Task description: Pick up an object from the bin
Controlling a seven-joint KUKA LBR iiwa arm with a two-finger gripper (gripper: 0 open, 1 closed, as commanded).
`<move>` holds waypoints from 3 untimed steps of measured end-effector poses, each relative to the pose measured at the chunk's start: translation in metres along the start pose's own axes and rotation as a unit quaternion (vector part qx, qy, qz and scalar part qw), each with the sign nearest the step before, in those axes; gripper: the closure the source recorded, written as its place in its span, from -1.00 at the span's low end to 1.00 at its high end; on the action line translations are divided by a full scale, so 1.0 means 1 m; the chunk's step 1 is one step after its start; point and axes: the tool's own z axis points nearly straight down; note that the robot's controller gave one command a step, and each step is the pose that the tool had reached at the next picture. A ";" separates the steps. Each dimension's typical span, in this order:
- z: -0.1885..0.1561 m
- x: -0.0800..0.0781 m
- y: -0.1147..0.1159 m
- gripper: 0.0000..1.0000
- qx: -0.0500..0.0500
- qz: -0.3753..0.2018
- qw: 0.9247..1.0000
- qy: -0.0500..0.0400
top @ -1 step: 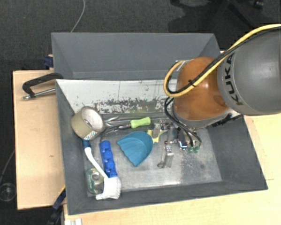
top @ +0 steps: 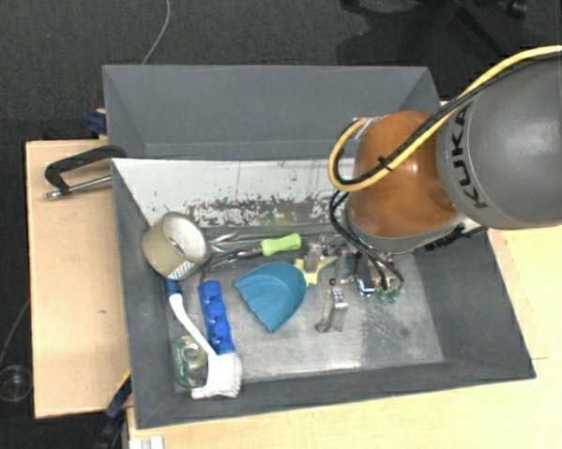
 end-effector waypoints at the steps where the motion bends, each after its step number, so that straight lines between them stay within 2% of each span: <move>1: 0.040 -0.015 0.015 -1.00 0.000 -0.112 0.994 -0.001; 2: 0.069 -0.022 0.025 -1.00 -0.001 -0.143 0.990 -0.001; 3: 0.068 -0.022 0.042 -1.00 0.000 -0.297 0.955 -0.004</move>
Offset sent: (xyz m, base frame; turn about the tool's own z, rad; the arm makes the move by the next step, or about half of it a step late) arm 0.0214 0.0240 -0.0695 -0.2881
